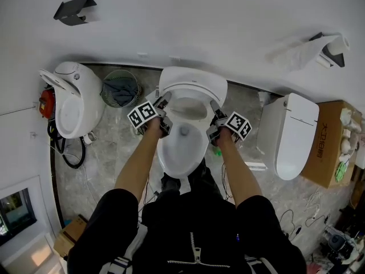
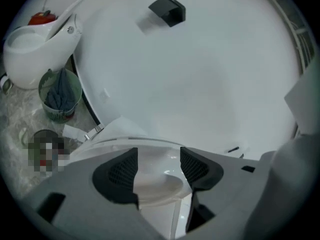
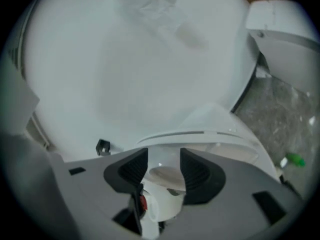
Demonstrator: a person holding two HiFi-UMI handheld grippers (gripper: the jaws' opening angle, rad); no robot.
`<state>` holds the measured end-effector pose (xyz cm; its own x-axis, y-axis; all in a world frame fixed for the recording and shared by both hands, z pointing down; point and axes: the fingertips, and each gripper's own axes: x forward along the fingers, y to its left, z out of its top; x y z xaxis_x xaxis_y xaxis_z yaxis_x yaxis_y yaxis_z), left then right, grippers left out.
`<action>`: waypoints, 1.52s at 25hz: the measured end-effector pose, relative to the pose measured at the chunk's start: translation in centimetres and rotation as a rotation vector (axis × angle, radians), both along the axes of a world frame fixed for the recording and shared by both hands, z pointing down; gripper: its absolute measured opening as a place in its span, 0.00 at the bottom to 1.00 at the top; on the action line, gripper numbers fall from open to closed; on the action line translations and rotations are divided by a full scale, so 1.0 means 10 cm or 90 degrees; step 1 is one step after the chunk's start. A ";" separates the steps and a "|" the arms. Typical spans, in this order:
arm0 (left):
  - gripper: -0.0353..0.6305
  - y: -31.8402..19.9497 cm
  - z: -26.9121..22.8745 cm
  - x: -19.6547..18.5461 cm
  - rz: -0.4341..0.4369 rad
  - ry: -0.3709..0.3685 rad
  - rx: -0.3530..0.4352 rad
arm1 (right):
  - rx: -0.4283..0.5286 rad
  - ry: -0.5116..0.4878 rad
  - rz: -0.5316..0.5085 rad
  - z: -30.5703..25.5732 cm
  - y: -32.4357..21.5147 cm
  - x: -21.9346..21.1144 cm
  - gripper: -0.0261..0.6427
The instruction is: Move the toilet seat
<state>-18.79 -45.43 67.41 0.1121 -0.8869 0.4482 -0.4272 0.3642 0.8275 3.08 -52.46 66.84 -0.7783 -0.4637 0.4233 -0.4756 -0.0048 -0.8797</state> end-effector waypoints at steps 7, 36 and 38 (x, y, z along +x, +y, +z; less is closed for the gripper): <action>0.25 0.38 -0.54 0.11 0.128 -0.215 0.057 | 0.246 0.152 -0.126 -0.55 0.39 -0.04 0.16; 0.06 2.27 -2.52 0.79 0.319 -0.608 0.290 | 0.684 0.299 -0.132 -2.61 2.63 0.08 0.04; 0.06 2.37 -2.54 0.80 0.320 -0.613 0.292 | 0.689 0.301 -0.115 -2.64 2.70 0.16 0.04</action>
